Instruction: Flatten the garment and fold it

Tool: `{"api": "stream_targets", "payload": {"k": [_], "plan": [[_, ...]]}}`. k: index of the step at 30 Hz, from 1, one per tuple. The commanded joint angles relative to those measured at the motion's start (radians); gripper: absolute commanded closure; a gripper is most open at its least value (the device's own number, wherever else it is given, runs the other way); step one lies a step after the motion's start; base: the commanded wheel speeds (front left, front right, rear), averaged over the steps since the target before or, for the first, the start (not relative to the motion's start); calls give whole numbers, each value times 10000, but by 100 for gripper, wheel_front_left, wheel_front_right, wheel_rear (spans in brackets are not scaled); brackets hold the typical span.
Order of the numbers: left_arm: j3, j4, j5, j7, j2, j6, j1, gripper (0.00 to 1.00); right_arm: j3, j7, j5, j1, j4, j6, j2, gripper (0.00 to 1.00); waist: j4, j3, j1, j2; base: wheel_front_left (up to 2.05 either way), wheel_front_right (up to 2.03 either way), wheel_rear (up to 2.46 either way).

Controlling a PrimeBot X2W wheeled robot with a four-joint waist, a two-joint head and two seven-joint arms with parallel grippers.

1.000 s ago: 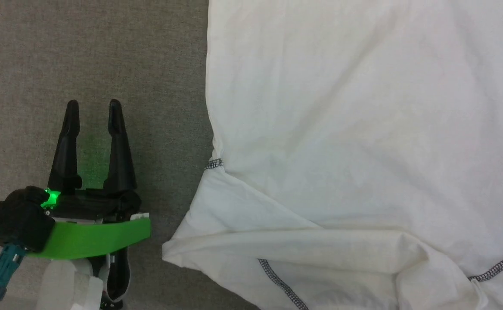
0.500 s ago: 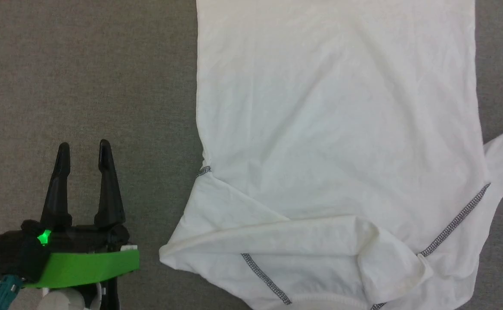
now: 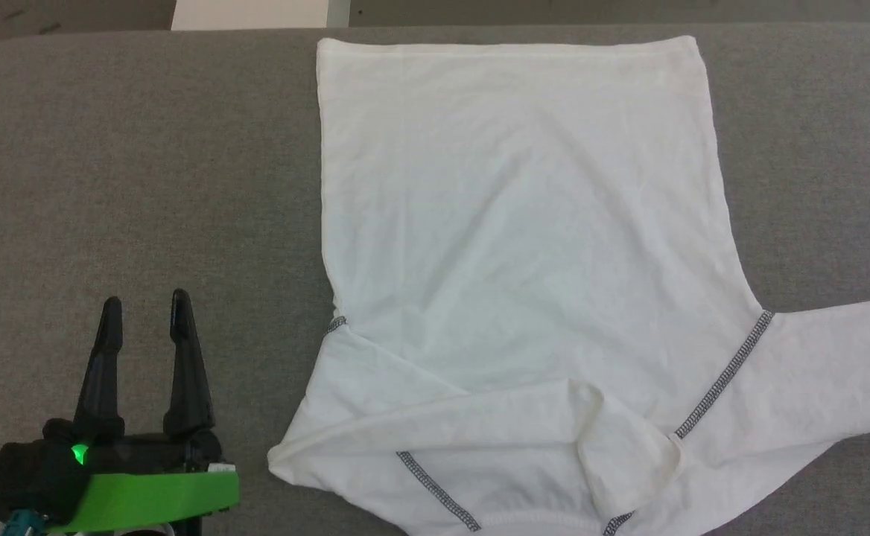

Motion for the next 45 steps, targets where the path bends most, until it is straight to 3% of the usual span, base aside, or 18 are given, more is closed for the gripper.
{"api": "stream_targets", "payload": {"k": [1, 9, 19, 25, 26, 31, 36, 45], "plan": [[-41, -15, 25, 19, -9, 63, 176, 0, 74, -82, 158, 138, -85, -15, -72, 100, -115, -453, 1, -1, 0, 0, 0], [-189, -93, 16, 144, -18, 164, 453, 0, 1582, 33, 1087, 390, -859, -15, -141, 100, -81, -925, 1, -1, 0, 0, 0], [-239, -253, -22, 273, -1, 279, 704, 0, 4222, 926, 2021, 378, -3594, -15, 296, 100, 22, -1255, 1, -1, 0, 0, 0], [-294, -324, -66, 290, -5, 337, 714, 0, 6417, 1662, 2345, -58, -4957, -15, 1002, 100, 70, -1253, 1, -1, 0, 0, 0], [-345, -335, -106, 277, -11, 358, 691, 0, 7590, 1898, 2394, -269, -5196, -15, 1223, 100, 129, -1199, 1, -1, 0, 0, 0], [-405, -308, -183, 235, -18, 368, 597, 0, 9769, 2039, 2352, -509, -5082, -15, 1579, 100, 299, -1047, 1, -1, 0, 0, 0], [-461, -235, -248, 192, -16, 349, 475, 0, 12101, 2030, 2333, -688, -4227, -15, 1875, 100, 567, -879, 1, -1, 0, 0, 0], [-745, 105, -425, 66, -43, 310, 201, 0, 14615, 946, 2577, -1110, -1598, -15, 2097, 100, 1283, -559, 1, -1, 0, 0, 0]]}}
